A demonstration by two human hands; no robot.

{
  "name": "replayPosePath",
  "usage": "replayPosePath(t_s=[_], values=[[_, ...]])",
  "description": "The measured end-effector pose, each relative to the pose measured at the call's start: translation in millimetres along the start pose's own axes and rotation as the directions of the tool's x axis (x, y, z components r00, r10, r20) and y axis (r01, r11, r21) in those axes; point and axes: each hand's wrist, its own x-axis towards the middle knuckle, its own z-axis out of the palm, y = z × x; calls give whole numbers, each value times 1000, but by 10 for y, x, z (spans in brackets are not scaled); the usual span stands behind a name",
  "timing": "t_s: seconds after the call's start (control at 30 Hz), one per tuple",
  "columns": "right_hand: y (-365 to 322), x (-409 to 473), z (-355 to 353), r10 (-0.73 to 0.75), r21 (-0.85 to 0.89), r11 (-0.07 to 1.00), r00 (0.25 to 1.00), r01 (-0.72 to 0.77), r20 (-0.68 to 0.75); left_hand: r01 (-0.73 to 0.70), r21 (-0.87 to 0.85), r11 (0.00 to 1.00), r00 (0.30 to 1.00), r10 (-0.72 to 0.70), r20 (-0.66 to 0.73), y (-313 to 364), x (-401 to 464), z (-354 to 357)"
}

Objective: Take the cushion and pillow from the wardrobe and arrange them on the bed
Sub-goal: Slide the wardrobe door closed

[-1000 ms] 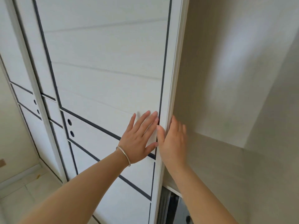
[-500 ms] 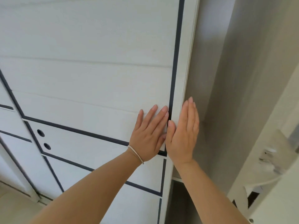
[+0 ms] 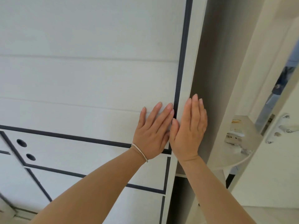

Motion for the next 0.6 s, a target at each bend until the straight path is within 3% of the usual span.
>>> replayPosePath(t_s=[0.17,0.43,0.6], values=[[183,10,-106,-27,-82,996,998,23,-53,5,-19,1000,999,-6,-51,196,83,69],[275,31,-223,-191,-275,948,977,159,-94,-24,-20,1000,996,22,-88,461,223,141],[383,60,-342,-102,-236,970,977,56,-188,-19,-43,999,992,14,-124,589,282,151]])
